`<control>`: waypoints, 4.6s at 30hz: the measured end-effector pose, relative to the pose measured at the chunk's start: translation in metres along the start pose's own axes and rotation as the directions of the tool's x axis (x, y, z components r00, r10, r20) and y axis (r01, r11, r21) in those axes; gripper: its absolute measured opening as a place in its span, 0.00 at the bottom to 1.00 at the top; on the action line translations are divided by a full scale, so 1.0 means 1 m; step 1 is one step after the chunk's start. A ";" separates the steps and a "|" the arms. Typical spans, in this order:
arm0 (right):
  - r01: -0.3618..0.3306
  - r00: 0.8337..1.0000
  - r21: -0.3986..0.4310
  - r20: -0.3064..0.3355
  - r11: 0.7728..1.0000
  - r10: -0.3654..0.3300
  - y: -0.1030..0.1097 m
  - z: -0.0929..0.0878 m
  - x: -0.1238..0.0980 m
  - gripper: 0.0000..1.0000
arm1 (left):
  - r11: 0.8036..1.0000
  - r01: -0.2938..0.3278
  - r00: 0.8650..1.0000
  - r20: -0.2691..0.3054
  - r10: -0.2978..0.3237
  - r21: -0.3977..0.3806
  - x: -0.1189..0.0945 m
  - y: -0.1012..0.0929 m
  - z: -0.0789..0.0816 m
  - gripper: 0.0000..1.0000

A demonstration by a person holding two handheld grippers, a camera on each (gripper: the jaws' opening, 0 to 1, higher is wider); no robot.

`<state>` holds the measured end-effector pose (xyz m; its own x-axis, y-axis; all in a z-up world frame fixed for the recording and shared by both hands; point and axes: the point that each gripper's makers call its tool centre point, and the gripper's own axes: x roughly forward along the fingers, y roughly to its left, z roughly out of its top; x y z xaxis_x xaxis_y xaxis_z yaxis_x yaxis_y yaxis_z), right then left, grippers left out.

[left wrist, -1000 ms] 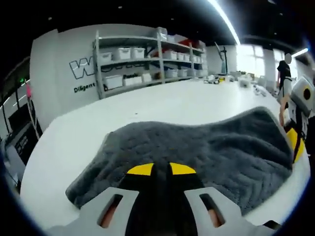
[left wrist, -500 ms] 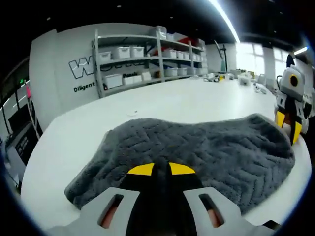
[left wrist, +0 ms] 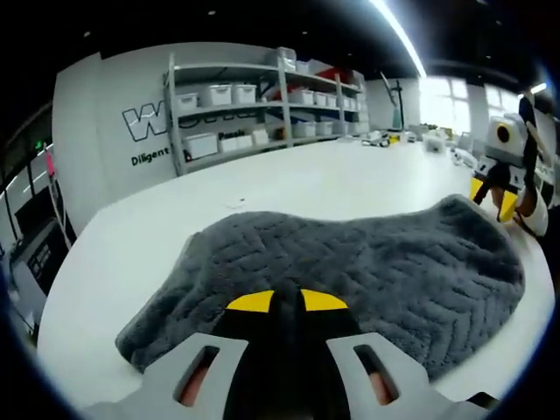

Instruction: Open the folded towel by lifting each exposed corner and separating the folded layers until the towel lies flat within the target outline without major curled edges

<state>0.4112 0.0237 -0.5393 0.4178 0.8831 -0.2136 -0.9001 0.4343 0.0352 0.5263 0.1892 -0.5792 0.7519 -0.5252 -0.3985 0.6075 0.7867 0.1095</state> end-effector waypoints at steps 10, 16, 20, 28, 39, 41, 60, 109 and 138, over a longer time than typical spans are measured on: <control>0.135 0.986 0.134 0.083 0.982 -0.146 -0.041 0.012 -0.016 0.23 | 1.000 -0.002 1.000 0.001 0.002 0.007 0.000 -0.002 -0.001 0.09; 0.178 0.982 0.158 0.030 0.971 -0.185 -0.044 -0.001 -0.013 0.26 | 1.000 -0.006 1.000 -0.002 0.006 0.021 -0.001 -0.004 -0.002 0.09; 0.193 0.981 0.158 -0.017 0.968 -0.193 -0.043 -0.013 -0.009 0.26 | 1.000 -0.007 1.000 -0.003 0.007 0.025 -0.001 -0.005 -0.002 0.09; 0.209 0.976 0.147 -0.087 0.967 -0.198 -0.041 -0.031 -0.004 0.28 | 1.000 -0.008 1.000 -0.003 0.008 0.029 -0.002 -0.006 -0.003 0.09; 0.199 0.975 0.160 -0.136 0.967 -0.178 -0.035 -0.042 -0.001 0.25 | 1.000 -0.005 1.000 -0.003 0.005 0.024 -0.002 -0.008 -0.004 0.09; 0.200 0.973 0.157 -0.148 0.967 -0.177 -0.035 -0.044 0.000 0.24 | 1.000 -0.005 1.000 -0.003 0.005 0.022 -0.002 -0.009 -0.004 0.09; 0.166 0.975 0.176 -0.174 0.970 -0.135 -0.028 -0.045 0.000 0.01 | 0.999 -0.013 1.000 -0.009 0.014 0.040 0.004 -0.007 -0.006 0.08; -0.097 0.986 0.071 -0.132 0.993 0.105 0.035 -0.024 0.012 0.00 | 0.999 0.026 1.000 0.014 -0.027 0.044 0.031 0.006 0.007 0.05; -0.209 0.971 -0.032 -0.128 0.977 0.203 0.074 -0.022 0.015 0.00 | 0.992 0.105 0.994 0.032 -0.108 0.074 0.046 -0.012 0.015 0.04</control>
<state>0.3487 0.0651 -0.5613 0.2067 0.9227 -0.3253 -0.9709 0.2345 0.0480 0.5577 0.1507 -0.5852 0.6898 -0.6172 -0.3786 0.7006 0.7008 0.1340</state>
